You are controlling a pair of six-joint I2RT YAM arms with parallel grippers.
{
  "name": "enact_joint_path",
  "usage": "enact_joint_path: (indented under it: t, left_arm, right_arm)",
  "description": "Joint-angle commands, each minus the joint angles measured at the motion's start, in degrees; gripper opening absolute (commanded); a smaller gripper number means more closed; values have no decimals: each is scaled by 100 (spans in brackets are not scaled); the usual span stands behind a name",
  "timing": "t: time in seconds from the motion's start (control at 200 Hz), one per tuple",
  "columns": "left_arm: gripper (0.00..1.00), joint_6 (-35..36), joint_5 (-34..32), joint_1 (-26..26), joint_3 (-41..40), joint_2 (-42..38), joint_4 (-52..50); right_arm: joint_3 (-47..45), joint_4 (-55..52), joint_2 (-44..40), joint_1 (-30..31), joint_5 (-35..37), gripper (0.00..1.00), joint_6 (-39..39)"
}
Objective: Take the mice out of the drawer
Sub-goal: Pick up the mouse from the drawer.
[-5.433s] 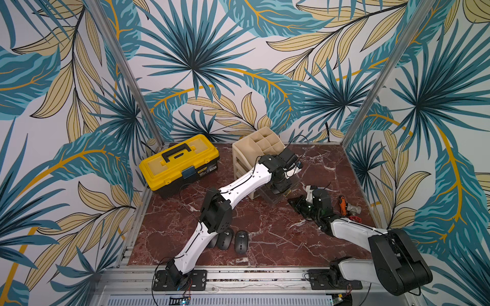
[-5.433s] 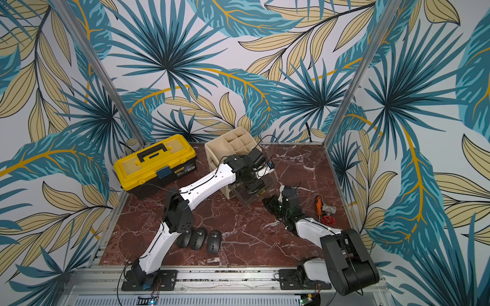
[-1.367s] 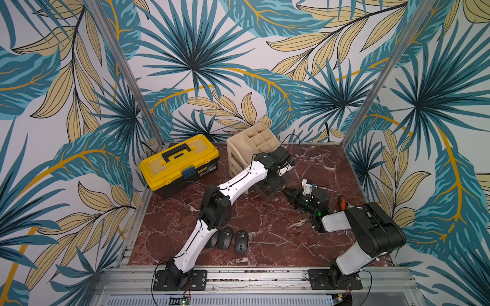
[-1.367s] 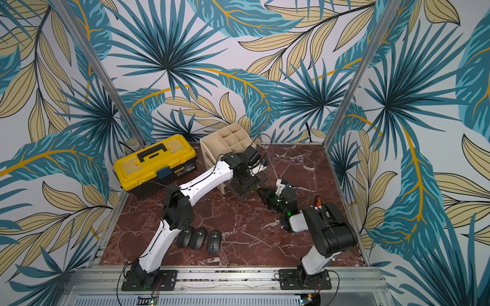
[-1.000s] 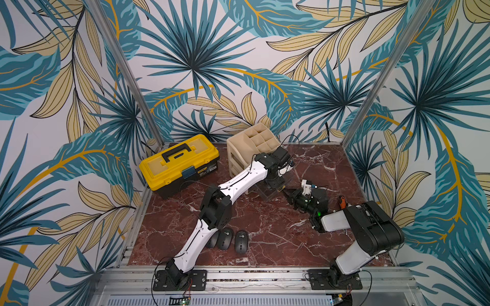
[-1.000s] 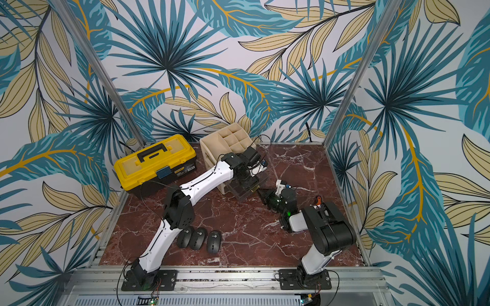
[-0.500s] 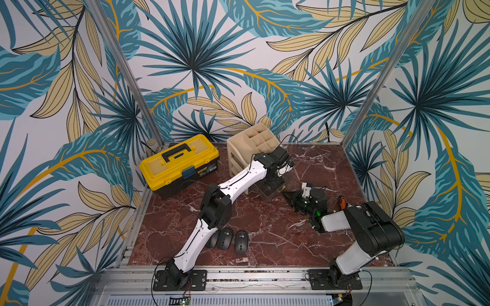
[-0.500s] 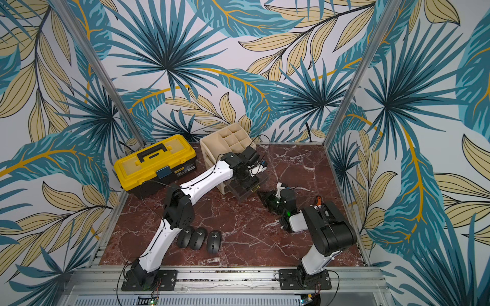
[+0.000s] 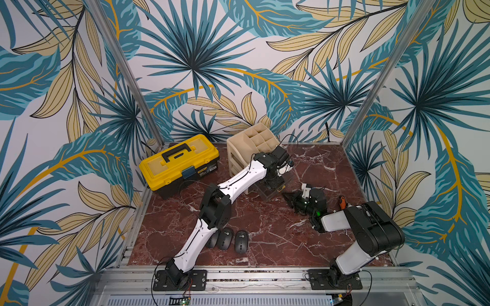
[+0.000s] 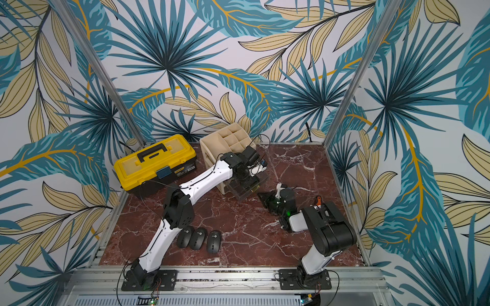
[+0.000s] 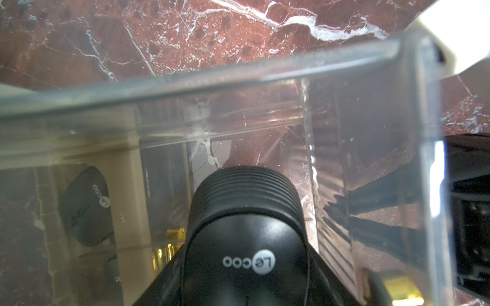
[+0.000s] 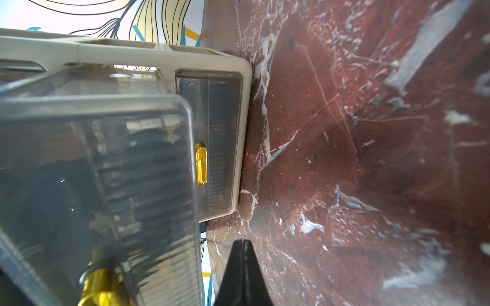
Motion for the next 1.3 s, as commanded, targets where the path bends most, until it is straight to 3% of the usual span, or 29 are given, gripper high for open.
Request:
enact_joint_path:
  t: [0.0,0.381,0.656,0.826,0.977,1.192,1.297]
  left_arm:
    - [55,-19,226,-68,178,-417,-77]
    - [55,-126,321,-128,443,-561,-122]
    - [56,-56,-222,-173,694,-764,-157]
    - [56,-390,-402,-178,691,-1056,-212]
    - [56,-1009,-475,-209,331,-1507,-145]
    - [58,-2118,-923,-325,-757,-2378,145]
    - [58,-2763,-1108,-409,-1405,-2828,270]
  right_arm:
    - [65,-62,-54,6,-31,0,-106]
    - [103,-103,-63,6,-84,0,-105]
    - [110,-134,-103,5,-186,0,-208]
    - [144,-455,-354,4,-334,0,-491]
    - [349,-1616,-1017,6,-488,0,-1179]
    - [987,-4882,-2456,4,-175,0,-2711]
    - [1234,-5854,-2925,6,-202,18,-3120]
